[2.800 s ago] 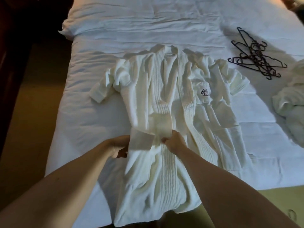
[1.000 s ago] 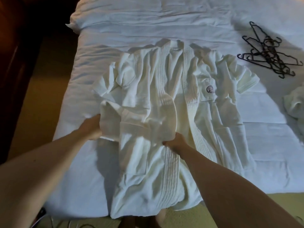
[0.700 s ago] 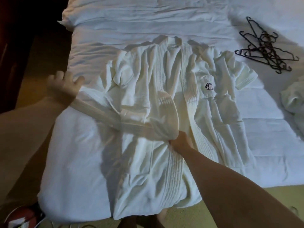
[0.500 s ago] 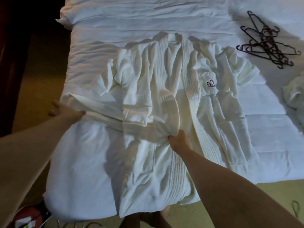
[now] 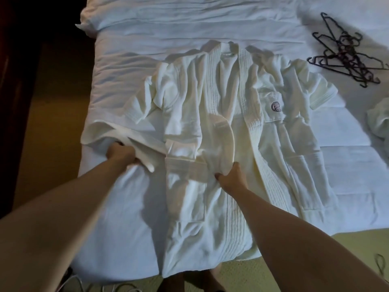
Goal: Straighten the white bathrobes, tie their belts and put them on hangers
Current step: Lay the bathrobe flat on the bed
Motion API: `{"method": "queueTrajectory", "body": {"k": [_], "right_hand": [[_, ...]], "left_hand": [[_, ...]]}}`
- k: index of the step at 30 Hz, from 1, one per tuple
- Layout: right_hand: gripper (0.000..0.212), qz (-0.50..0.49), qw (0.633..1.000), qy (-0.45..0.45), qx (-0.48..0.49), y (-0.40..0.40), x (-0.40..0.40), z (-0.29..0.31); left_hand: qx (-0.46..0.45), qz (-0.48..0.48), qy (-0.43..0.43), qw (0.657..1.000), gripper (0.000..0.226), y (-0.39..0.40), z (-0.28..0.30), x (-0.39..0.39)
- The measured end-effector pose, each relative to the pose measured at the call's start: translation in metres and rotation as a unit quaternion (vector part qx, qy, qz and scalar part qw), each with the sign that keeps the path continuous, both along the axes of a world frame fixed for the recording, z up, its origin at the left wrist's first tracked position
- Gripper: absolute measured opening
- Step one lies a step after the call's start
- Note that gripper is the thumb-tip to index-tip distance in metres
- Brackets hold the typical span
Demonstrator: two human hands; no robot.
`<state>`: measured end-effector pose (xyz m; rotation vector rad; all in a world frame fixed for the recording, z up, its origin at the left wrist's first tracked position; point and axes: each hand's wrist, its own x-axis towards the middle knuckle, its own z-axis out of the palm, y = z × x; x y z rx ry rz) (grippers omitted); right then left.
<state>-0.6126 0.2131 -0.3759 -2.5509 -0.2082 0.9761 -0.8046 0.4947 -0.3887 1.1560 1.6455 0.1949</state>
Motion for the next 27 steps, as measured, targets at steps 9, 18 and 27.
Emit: {"method": "queueTrajectory", "body": {"k": [9, 18, 27], "right_hand": [[0.059, 0.015, 1.000, -0.001, 0.002, -0.006, -0.009, 0.001], [0.044, 0.012, 0.983, 0.181, 0.010, -0.052, 0.006, 0.020], [0.025, -0.019, 0.936, 0.291, 0.197, -0.096, 0.015, 0.073]], "left_hand": [[0.043, 0.065, 0.166, 0.983, 0.051, -0.026, 0.022, -0.040], [-0.331, -0.102, -0.098, 0.933, 0.027, -0.184, 0.036, 0.003], [-0.302, 0.038, -0.263, 0.916, 0.032, -0.216, 0.050, -0.037]]}}
